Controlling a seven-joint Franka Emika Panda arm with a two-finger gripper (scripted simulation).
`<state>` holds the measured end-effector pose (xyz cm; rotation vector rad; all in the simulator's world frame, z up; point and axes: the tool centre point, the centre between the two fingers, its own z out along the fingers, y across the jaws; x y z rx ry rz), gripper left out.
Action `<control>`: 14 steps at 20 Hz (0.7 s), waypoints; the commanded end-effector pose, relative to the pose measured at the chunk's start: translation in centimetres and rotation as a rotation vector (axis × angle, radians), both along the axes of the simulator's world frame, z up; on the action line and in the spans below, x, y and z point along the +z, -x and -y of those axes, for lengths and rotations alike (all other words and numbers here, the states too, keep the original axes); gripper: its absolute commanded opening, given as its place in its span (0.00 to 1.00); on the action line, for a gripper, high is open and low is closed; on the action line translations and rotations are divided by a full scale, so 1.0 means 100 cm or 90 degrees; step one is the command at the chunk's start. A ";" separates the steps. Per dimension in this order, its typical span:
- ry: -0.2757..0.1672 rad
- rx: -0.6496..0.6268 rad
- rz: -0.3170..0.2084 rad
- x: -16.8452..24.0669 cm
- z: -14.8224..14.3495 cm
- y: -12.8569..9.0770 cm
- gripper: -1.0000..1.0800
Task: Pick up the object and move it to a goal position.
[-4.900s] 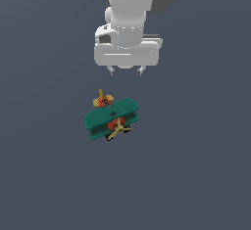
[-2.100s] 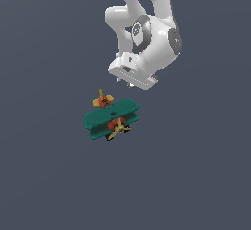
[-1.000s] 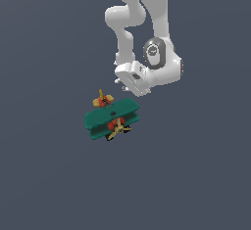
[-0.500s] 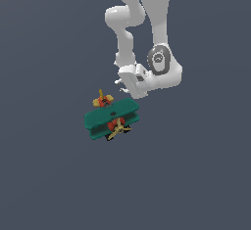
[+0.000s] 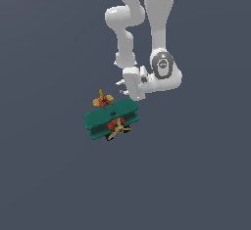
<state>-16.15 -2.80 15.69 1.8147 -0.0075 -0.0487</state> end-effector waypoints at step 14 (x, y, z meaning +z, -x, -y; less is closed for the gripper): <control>0.118 0.135 0.102 -0.010 -0.014 -0.013 0.62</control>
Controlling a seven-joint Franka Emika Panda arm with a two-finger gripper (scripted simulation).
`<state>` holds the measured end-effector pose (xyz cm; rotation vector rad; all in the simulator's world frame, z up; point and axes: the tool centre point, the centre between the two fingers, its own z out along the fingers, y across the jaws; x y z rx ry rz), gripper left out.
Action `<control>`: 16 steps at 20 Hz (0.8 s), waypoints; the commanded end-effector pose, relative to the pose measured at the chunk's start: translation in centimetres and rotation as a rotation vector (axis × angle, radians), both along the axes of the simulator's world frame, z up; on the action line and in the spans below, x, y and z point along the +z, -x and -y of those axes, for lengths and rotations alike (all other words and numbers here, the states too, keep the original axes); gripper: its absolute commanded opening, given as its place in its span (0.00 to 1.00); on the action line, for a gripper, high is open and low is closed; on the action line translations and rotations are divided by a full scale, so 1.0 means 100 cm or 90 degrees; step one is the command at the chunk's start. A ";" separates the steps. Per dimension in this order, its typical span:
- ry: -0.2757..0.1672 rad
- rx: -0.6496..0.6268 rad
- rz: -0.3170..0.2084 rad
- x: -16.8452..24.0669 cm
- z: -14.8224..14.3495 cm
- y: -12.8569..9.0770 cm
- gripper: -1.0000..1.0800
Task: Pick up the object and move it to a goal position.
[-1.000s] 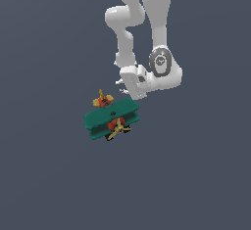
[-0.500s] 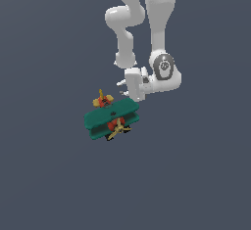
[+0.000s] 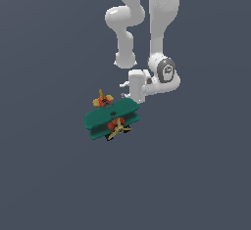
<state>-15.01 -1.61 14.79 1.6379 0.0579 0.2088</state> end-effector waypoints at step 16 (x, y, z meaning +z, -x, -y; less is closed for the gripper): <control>0.074 0.191 0.131 -0.014 -0.035 -0.017 0.62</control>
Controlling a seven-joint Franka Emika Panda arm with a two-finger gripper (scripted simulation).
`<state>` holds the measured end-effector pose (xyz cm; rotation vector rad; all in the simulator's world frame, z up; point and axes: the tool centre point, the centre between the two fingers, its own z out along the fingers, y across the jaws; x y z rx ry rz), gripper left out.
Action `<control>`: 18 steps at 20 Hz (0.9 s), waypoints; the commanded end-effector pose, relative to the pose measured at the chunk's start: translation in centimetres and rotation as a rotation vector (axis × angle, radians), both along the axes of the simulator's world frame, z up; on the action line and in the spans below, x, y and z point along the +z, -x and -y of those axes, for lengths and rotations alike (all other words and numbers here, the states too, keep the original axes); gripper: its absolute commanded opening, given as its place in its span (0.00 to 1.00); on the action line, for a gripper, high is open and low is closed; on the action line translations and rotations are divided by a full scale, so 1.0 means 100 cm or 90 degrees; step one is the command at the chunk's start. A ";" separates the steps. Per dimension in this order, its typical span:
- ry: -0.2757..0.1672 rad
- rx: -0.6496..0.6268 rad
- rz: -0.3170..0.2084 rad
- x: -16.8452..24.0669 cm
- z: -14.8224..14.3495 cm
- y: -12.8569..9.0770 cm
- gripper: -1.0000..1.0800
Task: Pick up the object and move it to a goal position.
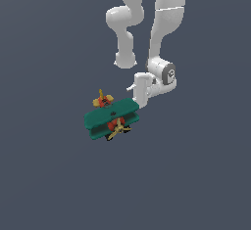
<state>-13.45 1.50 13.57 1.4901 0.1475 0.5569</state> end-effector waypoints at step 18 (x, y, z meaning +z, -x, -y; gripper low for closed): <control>0.012 0.121 0.072 -0.010 -0.027 -0.007 0.62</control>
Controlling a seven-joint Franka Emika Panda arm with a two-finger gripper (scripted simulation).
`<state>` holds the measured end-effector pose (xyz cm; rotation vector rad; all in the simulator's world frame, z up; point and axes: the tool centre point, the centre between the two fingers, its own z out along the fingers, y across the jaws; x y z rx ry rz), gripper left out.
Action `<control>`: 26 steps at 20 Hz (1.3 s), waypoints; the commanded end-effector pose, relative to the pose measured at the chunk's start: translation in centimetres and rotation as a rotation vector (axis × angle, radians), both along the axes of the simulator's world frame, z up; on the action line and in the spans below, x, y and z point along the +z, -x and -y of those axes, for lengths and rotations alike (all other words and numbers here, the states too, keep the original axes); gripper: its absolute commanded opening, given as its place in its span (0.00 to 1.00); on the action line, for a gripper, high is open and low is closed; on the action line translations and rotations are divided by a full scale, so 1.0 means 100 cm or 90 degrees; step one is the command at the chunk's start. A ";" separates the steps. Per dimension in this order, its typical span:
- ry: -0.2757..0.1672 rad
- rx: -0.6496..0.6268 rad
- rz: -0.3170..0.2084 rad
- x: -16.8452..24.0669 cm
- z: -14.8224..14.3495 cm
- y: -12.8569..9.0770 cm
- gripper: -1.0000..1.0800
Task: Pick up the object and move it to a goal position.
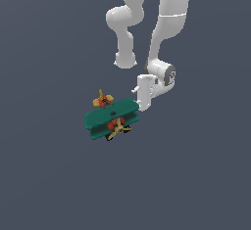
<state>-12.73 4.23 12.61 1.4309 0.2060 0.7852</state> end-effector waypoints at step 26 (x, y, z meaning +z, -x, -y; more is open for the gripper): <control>0.001 0.002 0.000 0.006 0.027 -0.018 0.00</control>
